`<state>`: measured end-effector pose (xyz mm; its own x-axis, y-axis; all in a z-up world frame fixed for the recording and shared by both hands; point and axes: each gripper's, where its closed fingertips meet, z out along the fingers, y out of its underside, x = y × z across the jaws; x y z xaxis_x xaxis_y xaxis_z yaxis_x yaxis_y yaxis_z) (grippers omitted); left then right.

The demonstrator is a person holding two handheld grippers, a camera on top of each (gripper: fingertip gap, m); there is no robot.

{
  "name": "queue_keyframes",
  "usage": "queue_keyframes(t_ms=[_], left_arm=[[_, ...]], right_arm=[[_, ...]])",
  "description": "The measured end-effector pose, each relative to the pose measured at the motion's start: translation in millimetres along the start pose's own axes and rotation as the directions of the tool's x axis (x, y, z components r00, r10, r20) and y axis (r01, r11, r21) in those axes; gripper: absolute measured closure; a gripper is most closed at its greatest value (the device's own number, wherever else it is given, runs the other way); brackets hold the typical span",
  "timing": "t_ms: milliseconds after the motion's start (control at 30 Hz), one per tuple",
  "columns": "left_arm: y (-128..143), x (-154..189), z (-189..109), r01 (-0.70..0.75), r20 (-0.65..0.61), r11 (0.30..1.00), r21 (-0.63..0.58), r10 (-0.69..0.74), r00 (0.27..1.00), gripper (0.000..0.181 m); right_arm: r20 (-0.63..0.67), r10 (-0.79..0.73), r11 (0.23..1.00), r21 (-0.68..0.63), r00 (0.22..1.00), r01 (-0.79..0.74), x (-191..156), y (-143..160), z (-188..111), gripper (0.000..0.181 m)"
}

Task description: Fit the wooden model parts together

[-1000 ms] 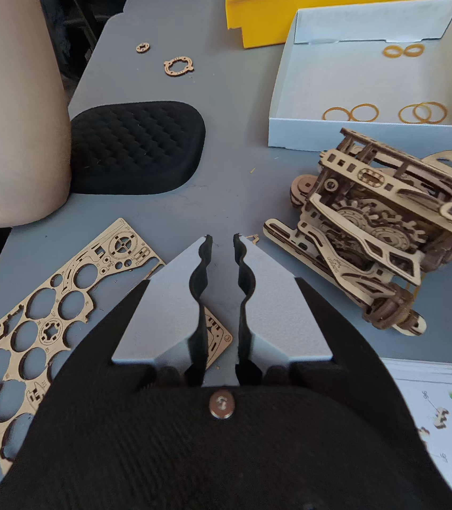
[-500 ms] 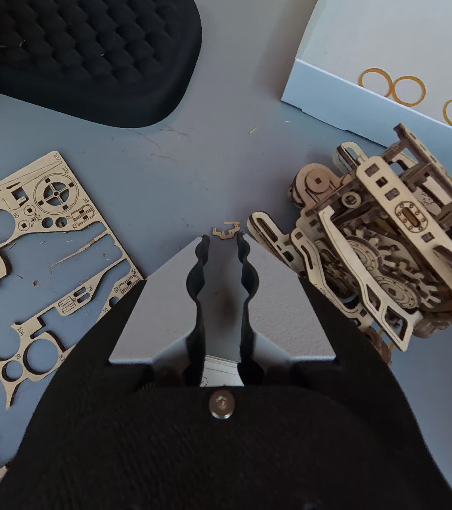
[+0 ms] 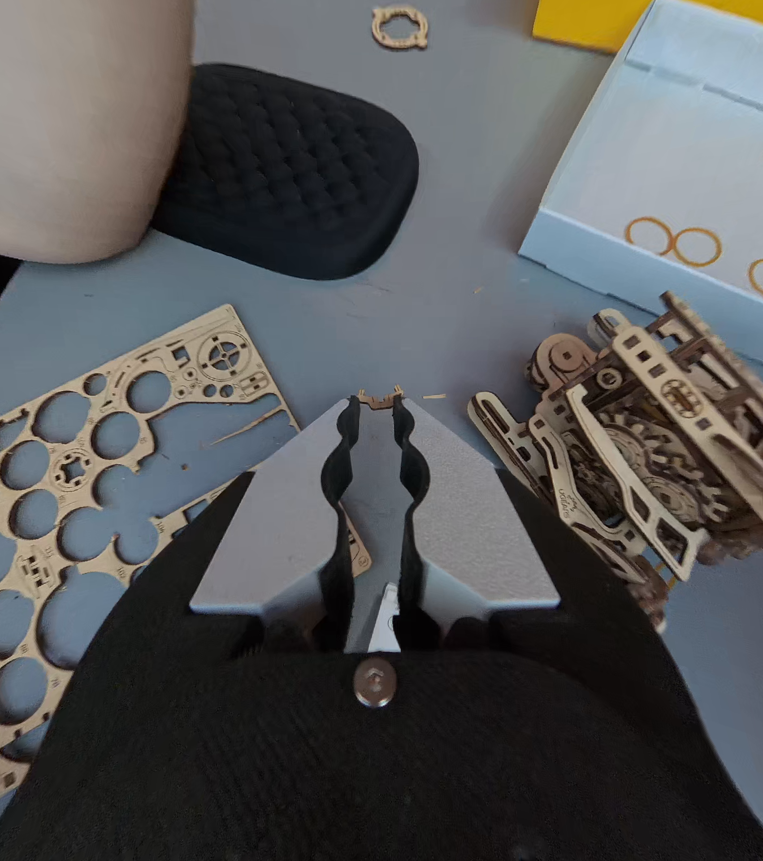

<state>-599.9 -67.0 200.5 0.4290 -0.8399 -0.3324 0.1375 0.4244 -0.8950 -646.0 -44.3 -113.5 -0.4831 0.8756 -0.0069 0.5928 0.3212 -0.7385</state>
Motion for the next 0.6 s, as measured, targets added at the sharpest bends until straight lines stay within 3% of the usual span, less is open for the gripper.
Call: queue_keyframes(t_ms=[100, 200, 400, 500, 600], left_arm=[[18, -2, 7, -0.019, 0.011, 0.996, -0.090, 0.020, 1.000, 0.181], [45, -5, 17, -0.027, 0.014, 0.977, -0.211, 0.031, 0.999, 0.181], [101, -3, 50, 0.012, -0.028, 0.930, -0.366, -0.024, 0.999, 0.181], [119, 5, 68, 0.041, -0.062, 0.916, -0.400, -0.071, 0.996, 0.181], [133, 15, 84, 0.052, -0.088, 0.902, -0.429, -0.099, 0.991, 0.181]], right_arm=[[-0.065, -0.052, 0.995, 0.076, 0.996, 0.057, -7, -30, -52, 0.168], [-0.193, -0.062, 0.984, 0.155, 0.979, 0.093, -12, -54, -124, 0.168], [-0.410, 0.110, 0.907, 0.415, 0.906, 0.078, -30, -63, -261, 0.169], [-0.421, 0.158, 0.859, 0.505, 0.893, 0.086, -39, -64, -288, 0.169], [-0.434, 0.118, 0.871, 0.478, 0.893, 0.117, -44, -72, -286, 0.169]])
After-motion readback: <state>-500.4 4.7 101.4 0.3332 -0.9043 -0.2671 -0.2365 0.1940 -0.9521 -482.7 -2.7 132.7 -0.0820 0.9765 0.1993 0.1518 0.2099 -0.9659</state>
